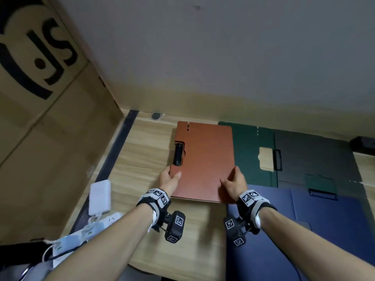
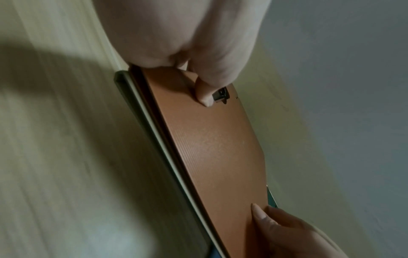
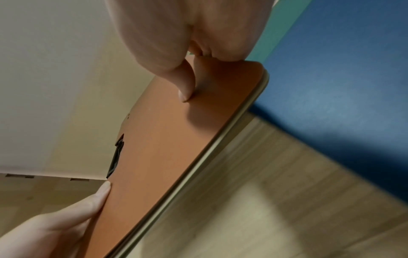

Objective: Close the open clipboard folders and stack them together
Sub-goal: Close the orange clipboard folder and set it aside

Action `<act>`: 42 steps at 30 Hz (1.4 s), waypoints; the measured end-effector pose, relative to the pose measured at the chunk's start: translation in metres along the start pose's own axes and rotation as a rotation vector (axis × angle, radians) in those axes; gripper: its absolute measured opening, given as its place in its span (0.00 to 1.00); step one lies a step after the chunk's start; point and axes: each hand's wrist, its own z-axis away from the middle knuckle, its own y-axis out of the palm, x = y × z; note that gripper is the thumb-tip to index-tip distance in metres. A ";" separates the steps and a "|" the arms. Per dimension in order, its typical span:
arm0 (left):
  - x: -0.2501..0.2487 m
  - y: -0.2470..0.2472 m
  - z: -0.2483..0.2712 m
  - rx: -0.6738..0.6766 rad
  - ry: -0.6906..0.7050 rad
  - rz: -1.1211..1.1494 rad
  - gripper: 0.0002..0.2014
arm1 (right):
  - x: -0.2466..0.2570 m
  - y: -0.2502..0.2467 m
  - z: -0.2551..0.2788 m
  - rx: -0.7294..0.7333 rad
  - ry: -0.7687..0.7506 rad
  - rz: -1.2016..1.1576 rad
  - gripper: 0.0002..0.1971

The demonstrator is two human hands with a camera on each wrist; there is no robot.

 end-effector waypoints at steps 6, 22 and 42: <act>0.008 -0.037 -0.044 0.015 -0.012 -0.004 0.32 | 0.024 0.048 -0.013 0.003 0.038 0.008 0.33; 0.023 -0.142 -0.144 -0.093 0.026 -0.056 0.31 | 0.107 0.156 -0.059 0.032 0.024 0.088 0.35; 0.032 -0.165 -0.170 -0.190 0.096 -0.354 0.27 | 0.120 0.183 -0.047 -0.039 -0.103 0.421 0.37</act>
